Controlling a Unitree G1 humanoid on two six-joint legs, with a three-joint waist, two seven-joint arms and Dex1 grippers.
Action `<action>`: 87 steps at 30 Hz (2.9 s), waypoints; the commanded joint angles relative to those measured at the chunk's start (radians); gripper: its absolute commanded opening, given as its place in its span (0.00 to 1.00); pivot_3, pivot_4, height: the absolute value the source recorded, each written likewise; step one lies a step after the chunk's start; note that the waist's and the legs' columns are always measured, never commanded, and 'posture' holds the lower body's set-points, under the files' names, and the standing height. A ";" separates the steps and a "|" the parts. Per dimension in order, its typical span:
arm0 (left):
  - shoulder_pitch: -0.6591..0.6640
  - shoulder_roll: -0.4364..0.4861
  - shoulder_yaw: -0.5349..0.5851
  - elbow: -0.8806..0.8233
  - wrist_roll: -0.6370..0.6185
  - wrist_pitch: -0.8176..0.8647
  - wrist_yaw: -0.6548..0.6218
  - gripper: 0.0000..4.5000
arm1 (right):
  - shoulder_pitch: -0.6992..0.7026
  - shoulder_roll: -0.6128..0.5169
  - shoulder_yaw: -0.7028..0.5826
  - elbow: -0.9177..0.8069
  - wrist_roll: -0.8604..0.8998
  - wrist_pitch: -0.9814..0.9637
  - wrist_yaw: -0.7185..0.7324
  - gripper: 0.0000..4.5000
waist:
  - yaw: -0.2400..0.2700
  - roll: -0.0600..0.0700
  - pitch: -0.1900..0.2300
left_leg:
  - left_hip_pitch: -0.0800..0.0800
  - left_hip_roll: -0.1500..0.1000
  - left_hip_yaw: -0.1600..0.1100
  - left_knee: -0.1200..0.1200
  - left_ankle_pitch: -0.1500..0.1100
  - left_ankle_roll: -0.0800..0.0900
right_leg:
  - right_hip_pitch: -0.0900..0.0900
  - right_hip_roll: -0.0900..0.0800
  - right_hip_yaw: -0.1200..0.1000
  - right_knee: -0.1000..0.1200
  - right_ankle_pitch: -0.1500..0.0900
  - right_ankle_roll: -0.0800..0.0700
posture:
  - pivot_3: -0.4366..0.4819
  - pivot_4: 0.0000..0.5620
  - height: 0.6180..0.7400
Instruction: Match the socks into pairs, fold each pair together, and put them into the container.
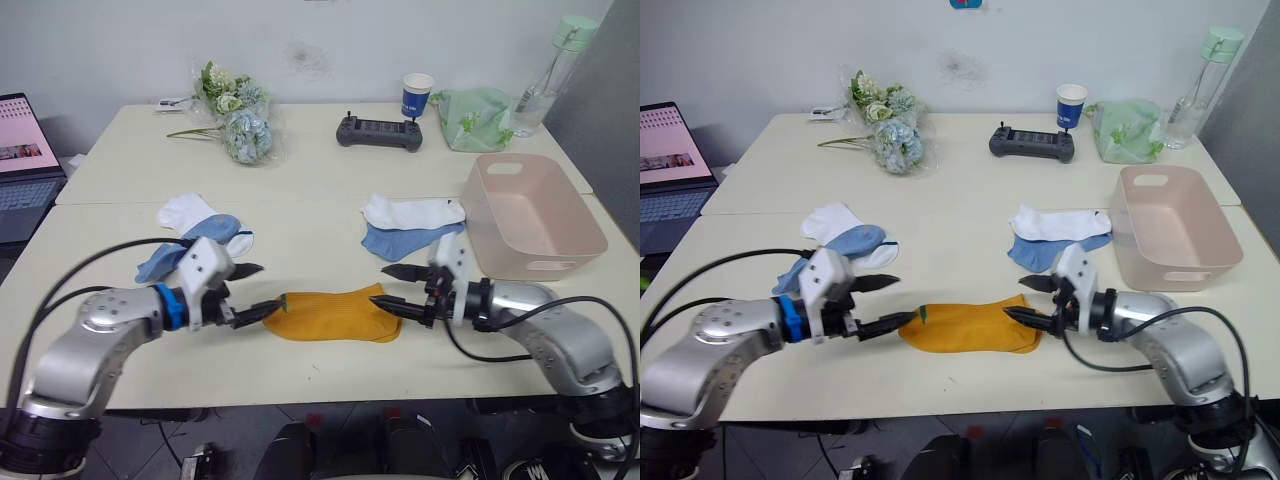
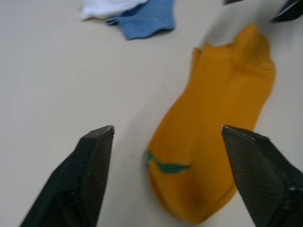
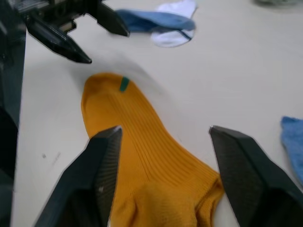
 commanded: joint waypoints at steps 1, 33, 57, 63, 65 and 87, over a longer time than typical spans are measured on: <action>-0.020 -0.021 -0.080 0.062 0.148 -0.202 -0.003 0.51 | -0.004 0.045 0.056 0.056 -0.084 -0.124 0.008 0.31 | -0.001 0.000 0.000 | 0.001 0.000 0.000 0.000 0.000 0.000 | 0.000 0.000 0.000 0.000 0.000 0.000 | 0.48 0.27 1.00; 0.058 -0.064 -0.087 0.115 0.123 -0.108 -0.035 0.01 | -0.007 0.038 0.081 0.156 -0.200 -0.143 0.081 0.00 | 0.002 0.000 -0.001 | 0.001 -0.001 -0.002 0.000 0.000 0.000 | 0.001 0.003 -0.001 0.001 0.000 0.000 | 0.48 0.27 1.00; 0.049 -0.012 0.104 -0.015 -0.094 0.026 -0.090 0.28 | -0.007 0.045 -0.089 0.068 0.024 0.237 -0.020 0.92 | 0.000 0.000 -0.001 | 0.001 0.000 -0.002 0.000 -0.001 0.002 | 0.001 0.001 0.000 0.001 0.000 0.000 | 0.48 0.27 1.00; 0.046 -0.010 0.097 0.015 -0.073 0.023 -0.080 0.71 | -0.021 0.067 -0.044 0.077 -0.007 0.246 -0.042 1.00 | -0.001 0.000 -0.001 | 0.001 0.000 -0.002 0.000 -0.002 0.003 | 0.001 0.001 0.000 0.002 0.000 0.000 | 0.48 0.27 1.00; 0.052 -0.013 0.100 0.008 -0.080 0.028 -0.080 0.85 | -0.024 0.065 -0.040 0.079 -0.008 0.262 -0.048 1.00 | 0.000 0.000 -0.001 | 0.001 0.000 -0.002 0.000 -0.001 0.002 | 0.001 0.001 0.000 0.001 0.000 0.000 | 0.48 0.27 1.00; 0.064 0.057 0.168 -0.072 -0.141 0.078 -0.118 1.00 | 0.010 -0.061 -0.170 0.124 0.116 0.302 0.118 0.01 | 0.003 0.001 -0.001 | 0.001 -0.001 -0.002 0.000 -0.002 0.003 | 0.001 0.001 -0.001 0.000 0.000 0.000 | 0.48 0.27 1.00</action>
